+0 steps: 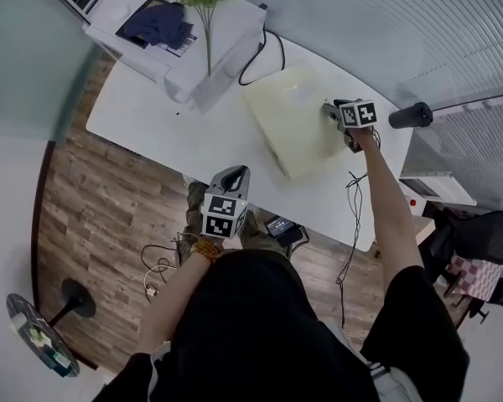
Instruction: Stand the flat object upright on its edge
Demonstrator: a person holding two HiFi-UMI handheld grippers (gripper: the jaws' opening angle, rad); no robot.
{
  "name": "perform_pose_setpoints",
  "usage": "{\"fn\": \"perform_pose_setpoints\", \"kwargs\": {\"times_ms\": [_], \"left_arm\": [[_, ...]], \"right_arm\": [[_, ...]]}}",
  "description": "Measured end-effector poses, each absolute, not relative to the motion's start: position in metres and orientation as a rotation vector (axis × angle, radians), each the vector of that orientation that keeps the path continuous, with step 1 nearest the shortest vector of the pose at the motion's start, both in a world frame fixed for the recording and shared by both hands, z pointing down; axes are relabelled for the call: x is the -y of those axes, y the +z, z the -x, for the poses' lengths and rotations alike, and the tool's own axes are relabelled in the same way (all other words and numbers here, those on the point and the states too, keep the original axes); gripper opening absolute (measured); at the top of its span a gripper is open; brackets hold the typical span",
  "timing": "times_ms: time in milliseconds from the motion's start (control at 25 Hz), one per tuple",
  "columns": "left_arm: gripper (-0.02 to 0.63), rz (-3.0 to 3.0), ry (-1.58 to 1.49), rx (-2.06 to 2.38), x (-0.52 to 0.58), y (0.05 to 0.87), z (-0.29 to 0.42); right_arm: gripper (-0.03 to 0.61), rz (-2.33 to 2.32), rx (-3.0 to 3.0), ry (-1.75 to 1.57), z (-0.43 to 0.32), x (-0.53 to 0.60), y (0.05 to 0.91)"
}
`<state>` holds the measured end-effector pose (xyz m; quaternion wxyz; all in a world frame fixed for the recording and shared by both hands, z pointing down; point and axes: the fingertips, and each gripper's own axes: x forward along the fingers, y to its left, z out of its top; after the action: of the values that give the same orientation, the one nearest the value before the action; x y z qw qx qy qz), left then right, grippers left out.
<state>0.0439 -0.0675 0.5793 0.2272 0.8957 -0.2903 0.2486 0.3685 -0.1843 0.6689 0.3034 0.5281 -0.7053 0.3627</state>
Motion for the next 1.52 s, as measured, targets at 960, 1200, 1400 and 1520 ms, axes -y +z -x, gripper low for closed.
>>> {"fn": "perform_pose_setpoints", "kwargs": {"times_ms": [960,1200,1400,1520], "left_arm": [[0.168,-2.137,0.735,0.705,0.041,0.652,0.019],[0.210,-2.067,0.765,0.617,0.014,0.671,0.016],[0.227,-1.970,0.686,0.627,0.015,0.678,0.020],[0.229,-1.859,0.586,0.561,0.002,0.686,0.018]], "right_arm": [[0.135,-1.276,2.093,1.223,-0.212,0.077,0.676],[0.135,-1.326,2.095,1.194,-0.216,0.075,0.674],[0.135,-1.319,2.087,1.080,-0.213,0.079,0.675],[0.135,-1.315,2.083,1.093,-0.212,0.074,0.677]]}}
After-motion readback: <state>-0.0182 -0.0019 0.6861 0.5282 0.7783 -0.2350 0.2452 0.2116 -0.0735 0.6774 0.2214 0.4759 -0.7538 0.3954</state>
